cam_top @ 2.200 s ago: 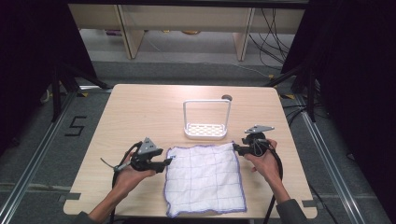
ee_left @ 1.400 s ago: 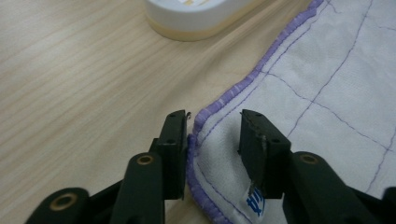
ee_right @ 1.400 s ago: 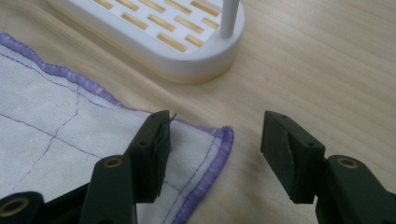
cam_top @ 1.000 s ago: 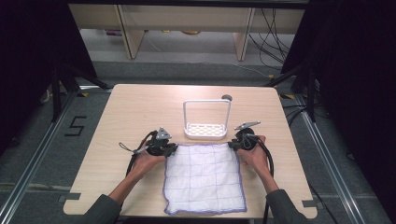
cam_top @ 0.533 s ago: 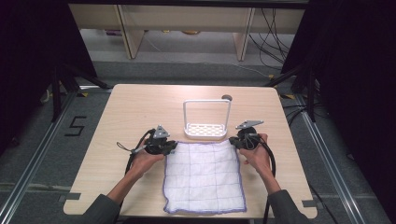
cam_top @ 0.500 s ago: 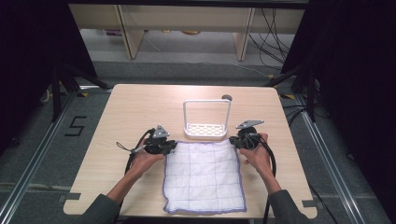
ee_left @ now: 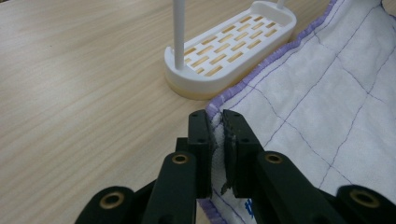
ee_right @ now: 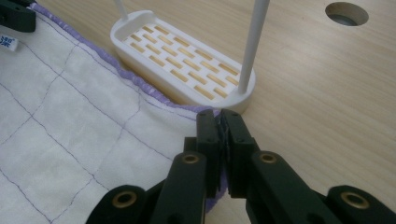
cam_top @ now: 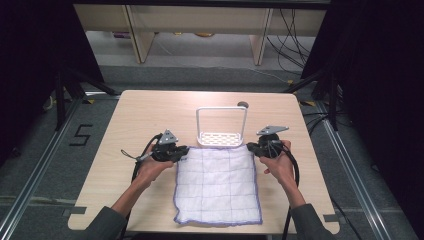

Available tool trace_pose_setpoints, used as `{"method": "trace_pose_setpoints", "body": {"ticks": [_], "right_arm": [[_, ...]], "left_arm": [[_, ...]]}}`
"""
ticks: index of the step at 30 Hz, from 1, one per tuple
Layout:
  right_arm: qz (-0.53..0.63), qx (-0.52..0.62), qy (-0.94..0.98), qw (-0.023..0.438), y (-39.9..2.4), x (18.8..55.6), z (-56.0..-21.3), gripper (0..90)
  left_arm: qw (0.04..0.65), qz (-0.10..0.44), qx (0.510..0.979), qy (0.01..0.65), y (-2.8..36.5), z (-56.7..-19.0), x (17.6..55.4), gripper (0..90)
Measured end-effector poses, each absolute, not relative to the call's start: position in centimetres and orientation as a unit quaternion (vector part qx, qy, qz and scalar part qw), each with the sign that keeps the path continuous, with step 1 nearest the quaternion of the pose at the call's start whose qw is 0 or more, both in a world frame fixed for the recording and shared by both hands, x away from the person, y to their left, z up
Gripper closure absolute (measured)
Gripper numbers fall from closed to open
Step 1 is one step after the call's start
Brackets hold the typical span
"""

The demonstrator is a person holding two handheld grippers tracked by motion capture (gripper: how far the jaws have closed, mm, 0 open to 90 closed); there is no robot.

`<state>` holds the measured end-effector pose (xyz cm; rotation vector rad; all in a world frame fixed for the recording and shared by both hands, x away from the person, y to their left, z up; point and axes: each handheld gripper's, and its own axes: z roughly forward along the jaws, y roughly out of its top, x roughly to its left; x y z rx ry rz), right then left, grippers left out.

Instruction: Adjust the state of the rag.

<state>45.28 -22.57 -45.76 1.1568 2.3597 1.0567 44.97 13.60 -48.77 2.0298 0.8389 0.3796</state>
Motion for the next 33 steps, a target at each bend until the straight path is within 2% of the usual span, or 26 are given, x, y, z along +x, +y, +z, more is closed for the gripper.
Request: {"method": "trace_pose_setpoints", "body": {"ticks": [18,33], "right_arm": [[0.403,0.393,0.811,0.162,-23.0,44.3,-43.6,87.1],[0.430,0.346,0.817,0.169,-23.0,37.5,-41.7,87.1]], "left_arm": [[0.491,0.152,0.793,0.328,14.2,-45.8,43.9,82.3],[0.508,0.157,0.797,0.286,14.8,-44.7,37.4,82.4]]}}
